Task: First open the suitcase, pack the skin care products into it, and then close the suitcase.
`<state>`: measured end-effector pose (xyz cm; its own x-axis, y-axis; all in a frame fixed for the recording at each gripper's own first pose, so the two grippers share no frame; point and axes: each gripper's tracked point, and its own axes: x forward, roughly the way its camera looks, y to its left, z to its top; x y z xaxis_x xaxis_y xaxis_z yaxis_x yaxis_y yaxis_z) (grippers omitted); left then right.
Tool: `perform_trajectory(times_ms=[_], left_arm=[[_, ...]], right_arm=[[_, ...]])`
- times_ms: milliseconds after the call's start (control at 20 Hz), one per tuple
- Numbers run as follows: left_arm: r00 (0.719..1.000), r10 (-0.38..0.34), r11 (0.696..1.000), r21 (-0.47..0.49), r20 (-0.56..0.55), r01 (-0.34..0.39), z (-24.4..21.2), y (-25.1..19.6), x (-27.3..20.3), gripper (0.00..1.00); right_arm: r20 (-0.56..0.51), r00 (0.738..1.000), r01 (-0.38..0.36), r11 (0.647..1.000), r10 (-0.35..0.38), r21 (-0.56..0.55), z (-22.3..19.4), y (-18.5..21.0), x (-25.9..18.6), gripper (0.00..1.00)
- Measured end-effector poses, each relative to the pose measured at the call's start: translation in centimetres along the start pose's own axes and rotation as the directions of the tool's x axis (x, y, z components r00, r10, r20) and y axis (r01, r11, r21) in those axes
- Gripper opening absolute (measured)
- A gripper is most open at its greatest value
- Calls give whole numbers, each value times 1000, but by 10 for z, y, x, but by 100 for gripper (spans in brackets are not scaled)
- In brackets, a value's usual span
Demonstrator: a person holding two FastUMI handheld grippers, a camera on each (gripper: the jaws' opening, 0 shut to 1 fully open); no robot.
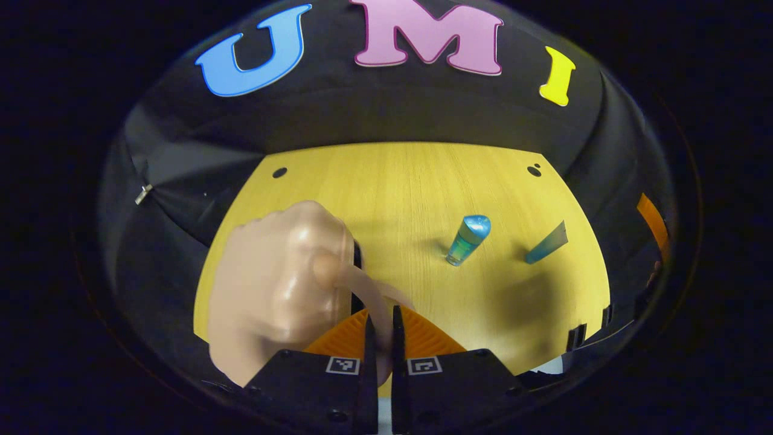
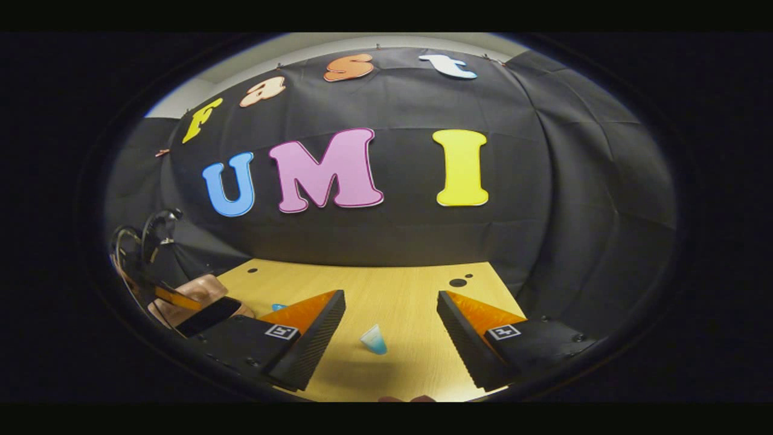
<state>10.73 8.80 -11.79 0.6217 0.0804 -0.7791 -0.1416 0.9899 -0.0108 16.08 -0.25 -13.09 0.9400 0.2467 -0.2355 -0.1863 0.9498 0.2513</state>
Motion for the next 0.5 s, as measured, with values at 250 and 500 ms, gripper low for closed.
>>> perform_trajectory(times_ms=[250, 500], left_arm=[[994, 38, 994, -101, 99, -28, 35, 74, -50, 10], [975, 112, 992, -80, 192, -98, 56, 174, -78, 9]], right_arm=[[14, 1000, 8, 1000, -8, -8, 12, 3, 3, 97], [28, 998, 56, 997, -54, -51, 15, 31, 2, 97]])
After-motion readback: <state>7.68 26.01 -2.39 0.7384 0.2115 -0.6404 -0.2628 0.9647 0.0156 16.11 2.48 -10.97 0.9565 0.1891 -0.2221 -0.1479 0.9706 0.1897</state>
